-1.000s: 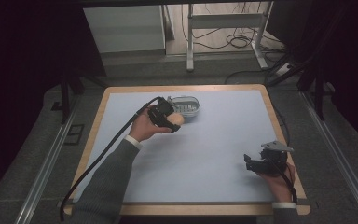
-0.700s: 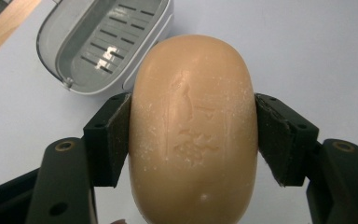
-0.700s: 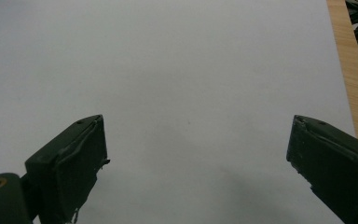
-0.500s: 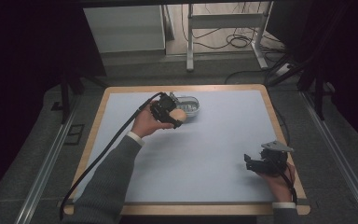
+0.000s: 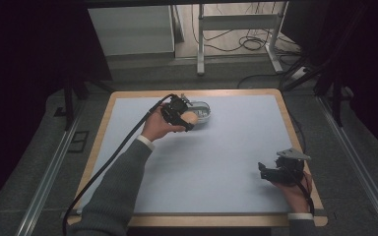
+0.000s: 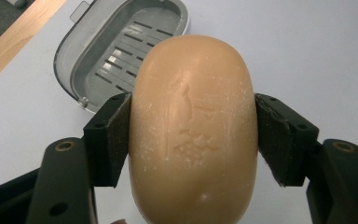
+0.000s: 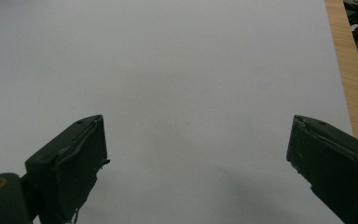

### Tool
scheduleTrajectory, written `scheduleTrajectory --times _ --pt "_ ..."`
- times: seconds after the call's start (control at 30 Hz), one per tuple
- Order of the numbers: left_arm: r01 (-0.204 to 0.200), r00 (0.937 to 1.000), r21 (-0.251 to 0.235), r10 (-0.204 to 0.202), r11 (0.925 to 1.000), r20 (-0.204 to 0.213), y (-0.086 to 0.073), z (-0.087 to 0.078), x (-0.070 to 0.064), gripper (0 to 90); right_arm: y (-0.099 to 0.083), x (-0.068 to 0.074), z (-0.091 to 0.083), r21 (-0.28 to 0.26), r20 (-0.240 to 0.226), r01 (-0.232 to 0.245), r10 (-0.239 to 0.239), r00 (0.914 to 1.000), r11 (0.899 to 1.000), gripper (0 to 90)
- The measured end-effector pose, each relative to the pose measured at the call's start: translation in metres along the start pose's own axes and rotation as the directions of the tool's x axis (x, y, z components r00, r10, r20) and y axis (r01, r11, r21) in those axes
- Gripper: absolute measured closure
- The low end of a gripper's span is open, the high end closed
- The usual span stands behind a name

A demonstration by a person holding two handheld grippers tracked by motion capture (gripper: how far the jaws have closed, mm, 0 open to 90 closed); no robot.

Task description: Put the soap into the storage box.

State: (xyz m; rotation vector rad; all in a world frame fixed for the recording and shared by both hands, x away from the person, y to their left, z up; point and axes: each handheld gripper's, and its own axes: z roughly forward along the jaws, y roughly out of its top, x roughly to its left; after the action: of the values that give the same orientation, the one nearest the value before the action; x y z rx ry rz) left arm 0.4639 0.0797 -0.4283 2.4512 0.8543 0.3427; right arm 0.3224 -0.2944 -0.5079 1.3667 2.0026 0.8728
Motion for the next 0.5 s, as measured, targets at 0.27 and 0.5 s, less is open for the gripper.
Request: scheduleTrajectory --times 0.27,0.5 --pt "0.015 0.9998 0.000 -0.015 0.9999 0.014 0.004 0.005 0.008 32.7 0.000 0.001 0.000 0.003 -0.001 0.003 -0.003 1.0000 1.000 4.8" --pt "0.016 0.9997 0.003 -0.016 0.9999 0.020 0.012 0.014 0.012 32.6 0.000 0.002 0.001 0.003 -0.001 0.008 -0.008 1.0000 1.000 4.8"
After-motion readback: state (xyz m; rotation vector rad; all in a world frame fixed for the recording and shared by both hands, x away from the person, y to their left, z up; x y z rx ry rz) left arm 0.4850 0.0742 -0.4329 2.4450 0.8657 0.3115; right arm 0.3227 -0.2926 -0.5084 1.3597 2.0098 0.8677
